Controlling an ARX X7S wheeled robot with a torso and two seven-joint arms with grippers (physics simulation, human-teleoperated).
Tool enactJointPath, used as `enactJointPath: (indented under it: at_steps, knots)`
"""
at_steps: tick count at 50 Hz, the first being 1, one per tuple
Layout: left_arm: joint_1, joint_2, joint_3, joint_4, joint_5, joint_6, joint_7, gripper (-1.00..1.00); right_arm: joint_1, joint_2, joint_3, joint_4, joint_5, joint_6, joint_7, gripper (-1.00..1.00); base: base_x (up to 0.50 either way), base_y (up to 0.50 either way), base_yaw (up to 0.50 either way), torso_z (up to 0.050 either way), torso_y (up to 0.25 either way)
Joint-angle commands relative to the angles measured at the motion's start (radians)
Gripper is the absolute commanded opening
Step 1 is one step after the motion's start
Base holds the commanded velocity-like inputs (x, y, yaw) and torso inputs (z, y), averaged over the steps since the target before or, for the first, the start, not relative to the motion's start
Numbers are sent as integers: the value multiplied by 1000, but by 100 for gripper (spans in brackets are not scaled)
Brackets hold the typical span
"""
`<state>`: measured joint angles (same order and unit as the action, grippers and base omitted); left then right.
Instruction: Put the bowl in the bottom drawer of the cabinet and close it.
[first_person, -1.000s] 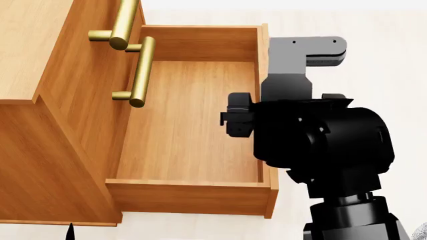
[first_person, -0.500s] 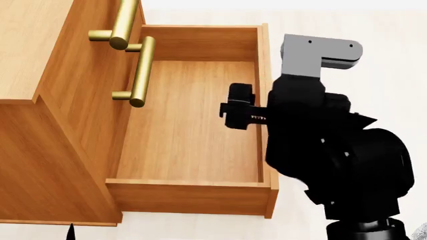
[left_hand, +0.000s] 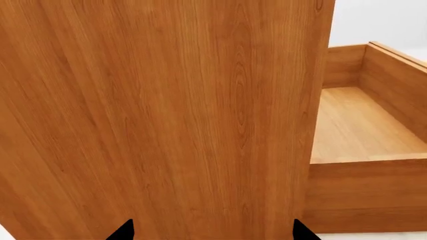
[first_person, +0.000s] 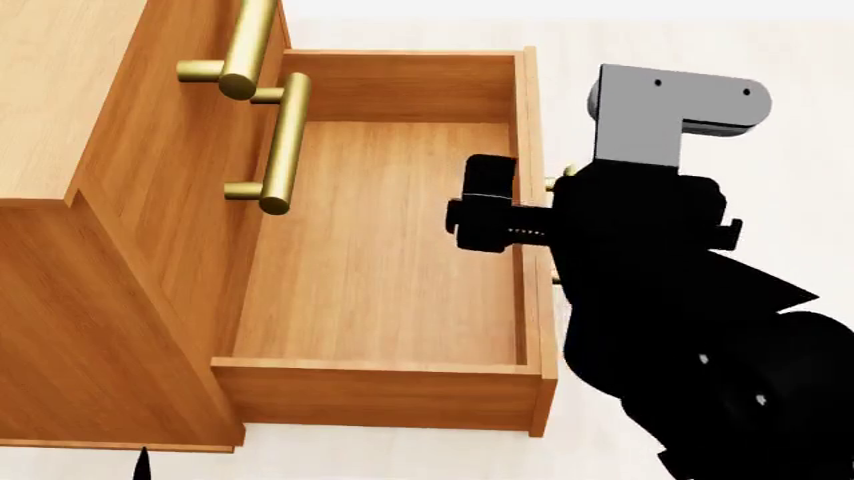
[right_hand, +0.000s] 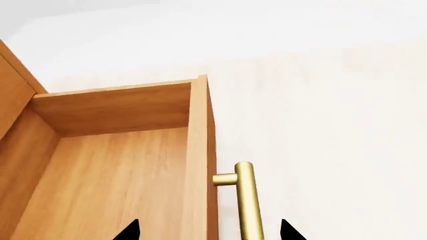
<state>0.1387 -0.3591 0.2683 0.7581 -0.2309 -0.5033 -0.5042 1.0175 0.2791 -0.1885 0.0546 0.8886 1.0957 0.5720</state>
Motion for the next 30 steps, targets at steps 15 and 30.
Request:
enactJointPath:
  at_steps: [15,30]
  knots:
    - [3,13,-24,17,-13,14,27,100,-314,149,274,-574,194,-60,6,100,0,0,0,0,0]
    - [-3,9,-15,11,-11,17,24,100,-652,202,530,-725,268,-179,-48,100,0,0,0,0,0]
